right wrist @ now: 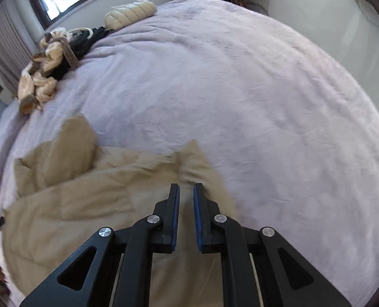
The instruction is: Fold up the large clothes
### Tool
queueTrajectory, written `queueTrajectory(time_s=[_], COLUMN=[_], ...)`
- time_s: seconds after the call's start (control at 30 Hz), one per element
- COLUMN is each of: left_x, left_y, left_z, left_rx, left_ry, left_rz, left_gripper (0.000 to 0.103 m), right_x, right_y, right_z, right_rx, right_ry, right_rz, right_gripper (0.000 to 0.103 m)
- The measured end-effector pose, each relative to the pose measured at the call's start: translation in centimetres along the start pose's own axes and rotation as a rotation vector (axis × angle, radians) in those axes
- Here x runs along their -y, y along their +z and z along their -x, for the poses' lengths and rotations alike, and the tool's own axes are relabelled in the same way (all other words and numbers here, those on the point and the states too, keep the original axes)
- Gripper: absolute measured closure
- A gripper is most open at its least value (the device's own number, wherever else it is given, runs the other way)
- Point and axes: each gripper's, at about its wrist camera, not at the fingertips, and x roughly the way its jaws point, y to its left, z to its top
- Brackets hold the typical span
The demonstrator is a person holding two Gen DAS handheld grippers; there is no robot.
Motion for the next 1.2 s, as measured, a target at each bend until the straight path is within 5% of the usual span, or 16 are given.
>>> queueTrajectory(time_s=[0.17, 0.4, 0.57, 0.63, 0.7, 0.87, 1.0, 1.07, 1.2], left_x=[-1.2, -1.3, -2.2, -2.2, -2.4, -2.6, -2.9, -3.0, -3.0], left_y=[0.1, 1.0, -0.6, -1.7, -3.2, -7.4, -10.5, -11.9, -13.7], left_z=[-3.3, -0.9, 3.5, 5.0, 6.5, 9.3, 10.3, 10.4, 10.8], left_rx=[-0.058, -0.036, -0.038, -0.047, -0.058, -0.111, -0.172, -0.195, -0.191], left_ry=[-0.023, 0.034, 0.005, -0.009, -0.023, -0.076, -0.118, -0.138, -0.129], left_rz=[0.157, 0.126, 0.086, 0.069, 0.051, 0.052, 0.074, 0.081, 0.071], left_gripper=[0.03, 0.03, 0.03, 0.03, 0.03, 0.029, 0.029, 0.004, 0.001], right_x=[1.9, 1.9, 3.1, 3.4, 3.6, 3.8, 3.9, 4.0, 4.0], right_y=[-0.2, 0.4, -0.4, -1.4, -3.1, -7.9, -11.0, -12.4, -14.7], right_z=[-3.9, -2.3, 1.4, 2.9, 4.6, 8.0, 8.8, 9.0, 8.8], right_rx=[-0.075, -0.068, -0.061, -0.066, -0.072, -0.119, -0.177, -0.196, -0.233], right_ry=[0.018, 0.002, 0.043, 0.073, 0.101, 0.163, 0.211, 0.228, 0.26], right_rz=[-0.111, -0.097, -0.136, -0.157, -0.18, -0.215, -0.257, -0.273, -0.321], right_gripper=[0.092, 0.091, 0.089, 0.08, 0.057, 0.054, 0.039, 0.036, 0.026])
